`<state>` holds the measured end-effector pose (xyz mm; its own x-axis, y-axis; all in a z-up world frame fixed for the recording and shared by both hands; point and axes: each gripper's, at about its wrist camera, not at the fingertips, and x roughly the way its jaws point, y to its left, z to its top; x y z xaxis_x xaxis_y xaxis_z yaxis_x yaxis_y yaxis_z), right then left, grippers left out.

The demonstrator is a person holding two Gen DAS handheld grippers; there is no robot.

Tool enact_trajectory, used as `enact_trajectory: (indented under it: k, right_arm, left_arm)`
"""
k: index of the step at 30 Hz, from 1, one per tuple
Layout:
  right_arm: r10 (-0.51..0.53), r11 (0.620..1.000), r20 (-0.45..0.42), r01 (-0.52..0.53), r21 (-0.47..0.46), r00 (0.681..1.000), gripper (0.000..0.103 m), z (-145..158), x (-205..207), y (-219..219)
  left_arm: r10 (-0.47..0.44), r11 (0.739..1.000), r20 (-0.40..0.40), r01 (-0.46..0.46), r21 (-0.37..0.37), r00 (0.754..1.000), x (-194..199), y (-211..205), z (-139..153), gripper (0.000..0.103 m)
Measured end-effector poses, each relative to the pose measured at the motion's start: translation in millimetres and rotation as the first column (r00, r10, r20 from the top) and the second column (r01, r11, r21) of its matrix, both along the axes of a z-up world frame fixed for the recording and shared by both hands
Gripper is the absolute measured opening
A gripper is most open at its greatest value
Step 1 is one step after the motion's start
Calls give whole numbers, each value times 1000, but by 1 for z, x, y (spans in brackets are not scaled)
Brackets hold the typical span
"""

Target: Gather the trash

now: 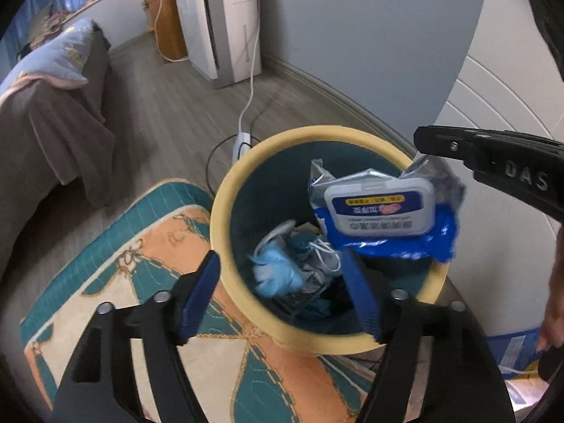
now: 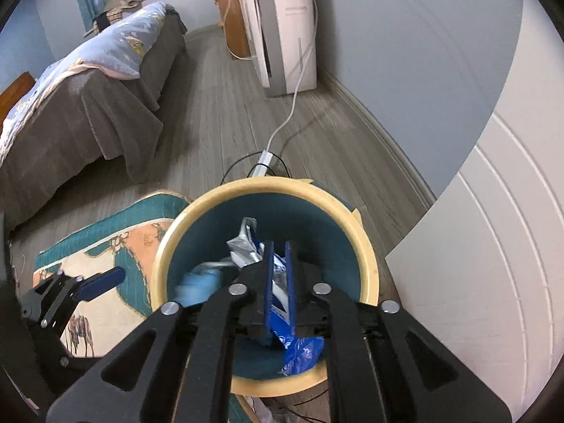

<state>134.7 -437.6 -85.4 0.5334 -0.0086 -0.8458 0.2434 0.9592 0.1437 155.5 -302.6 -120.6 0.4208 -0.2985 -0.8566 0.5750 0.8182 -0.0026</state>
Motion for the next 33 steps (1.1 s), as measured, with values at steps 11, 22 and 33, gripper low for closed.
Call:
enact_trajectory:
  k: [11,22,33]
  right_arm:
    - [-8,1000,-23,8,-13,1000,46,-4,-5,-3]
    - [39,999,14,-40,27,999,97,52,-74,14]
    - [-13,1000,90,15,-23,996,97,86,-148,10]
  left_arm:
    - [-12,1000,-8,12,4,1000,-21,16,-4,79]
    - [33,994,89,-24,-103,996,-81,72,85,98]
    - [137,983,167,-113,-147,976,-129,88,139,98]
